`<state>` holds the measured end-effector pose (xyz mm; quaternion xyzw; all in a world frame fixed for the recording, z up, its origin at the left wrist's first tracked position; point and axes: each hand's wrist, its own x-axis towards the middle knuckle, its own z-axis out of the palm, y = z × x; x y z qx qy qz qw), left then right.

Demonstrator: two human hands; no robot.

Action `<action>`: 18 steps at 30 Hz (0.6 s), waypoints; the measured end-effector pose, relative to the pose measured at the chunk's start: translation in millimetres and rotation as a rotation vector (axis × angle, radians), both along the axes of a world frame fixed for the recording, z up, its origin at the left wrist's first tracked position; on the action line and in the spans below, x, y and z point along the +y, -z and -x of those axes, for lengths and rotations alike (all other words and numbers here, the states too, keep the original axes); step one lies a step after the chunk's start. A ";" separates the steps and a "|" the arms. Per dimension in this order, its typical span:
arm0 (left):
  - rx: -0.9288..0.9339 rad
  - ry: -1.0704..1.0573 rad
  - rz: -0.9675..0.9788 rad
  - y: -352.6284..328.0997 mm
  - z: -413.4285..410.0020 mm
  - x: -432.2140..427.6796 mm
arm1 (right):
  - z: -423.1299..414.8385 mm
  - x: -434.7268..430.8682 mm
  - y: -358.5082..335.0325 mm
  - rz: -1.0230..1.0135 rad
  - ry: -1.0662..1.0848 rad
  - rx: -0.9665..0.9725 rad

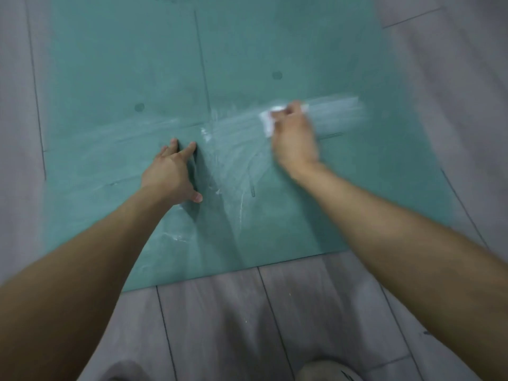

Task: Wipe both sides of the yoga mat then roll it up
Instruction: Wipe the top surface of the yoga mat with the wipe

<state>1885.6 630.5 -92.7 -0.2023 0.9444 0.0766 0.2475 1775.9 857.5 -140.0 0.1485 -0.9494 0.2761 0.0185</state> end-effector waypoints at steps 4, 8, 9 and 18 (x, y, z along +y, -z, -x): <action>0.110 -0.092 0.004 1.5 -13.8 4.6 | -67.2 -56.0 -2.8 -0.058 -0.597 -0.003; 0.192 -0.117 0.066 -1.4 -25.4 9.8 | -25.4 19.4 -3.4 -0.081 -0.237 0.005; 0.214 -0.133 0.073 -2.0 -28.6 11.7 | -9.1 47.0 -4.6 -0.105 -0.069 0.025; 0.084 -0.049 -0.085 -11.4 -89.3 28.3 | -102.3 -35.2 -6.9 -0.109 -0.492 0.024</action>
